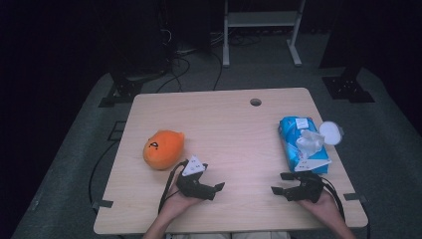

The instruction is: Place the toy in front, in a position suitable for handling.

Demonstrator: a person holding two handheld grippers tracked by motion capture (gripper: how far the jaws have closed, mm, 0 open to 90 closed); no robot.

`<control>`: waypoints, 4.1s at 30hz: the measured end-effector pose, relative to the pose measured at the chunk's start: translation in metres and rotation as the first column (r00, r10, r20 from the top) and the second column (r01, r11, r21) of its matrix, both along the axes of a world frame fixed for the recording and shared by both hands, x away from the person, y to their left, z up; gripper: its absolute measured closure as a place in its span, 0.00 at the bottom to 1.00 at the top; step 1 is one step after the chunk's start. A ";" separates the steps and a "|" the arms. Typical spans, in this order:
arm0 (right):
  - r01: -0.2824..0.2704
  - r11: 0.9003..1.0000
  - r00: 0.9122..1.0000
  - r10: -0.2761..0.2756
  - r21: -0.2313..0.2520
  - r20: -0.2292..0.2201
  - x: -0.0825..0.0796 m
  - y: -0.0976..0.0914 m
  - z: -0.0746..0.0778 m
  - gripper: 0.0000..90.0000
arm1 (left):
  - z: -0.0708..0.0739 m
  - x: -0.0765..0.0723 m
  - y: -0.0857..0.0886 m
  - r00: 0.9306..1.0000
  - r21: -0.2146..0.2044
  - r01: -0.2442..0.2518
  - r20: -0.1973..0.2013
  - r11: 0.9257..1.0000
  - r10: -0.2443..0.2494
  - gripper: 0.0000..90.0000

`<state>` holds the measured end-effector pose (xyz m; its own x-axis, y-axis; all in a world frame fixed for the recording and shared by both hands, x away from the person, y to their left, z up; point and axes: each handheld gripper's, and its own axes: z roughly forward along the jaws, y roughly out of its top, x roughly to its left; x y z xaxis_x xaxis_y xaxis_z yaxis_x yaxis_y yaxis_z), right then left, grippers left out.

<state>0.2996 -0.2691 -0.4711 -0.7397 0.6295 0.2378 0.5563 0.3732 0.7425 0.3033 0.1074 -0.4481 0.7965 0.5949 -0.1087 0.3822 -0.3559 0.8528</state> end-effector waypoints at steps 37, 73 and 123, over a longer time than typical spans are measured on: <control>-0.008 0.999 1.000 0.009 -0.048 0.014 -0.002 0.012 -0.001 0.29 | 0.059 0.016 0.130 0.895 -0.201 -0.359 0.203 0.911 0.398 0.10; -0.033 0.998 0.999 0.035 -0.048 0.028 -0.004 0.015 0.001 0.30 | 0.010 0.042 0.132 0.824 -0.054 -0.559 0.069 0.827 0.562 0.52; 0.255 0.960 0.881 -0.181 -0.117 0.437 0.026 -0.020 0.074 0.31 | 0.008 -0.007 -0.006 0.985 -0.085 0.097 0.152 0.992 -0.083 0.57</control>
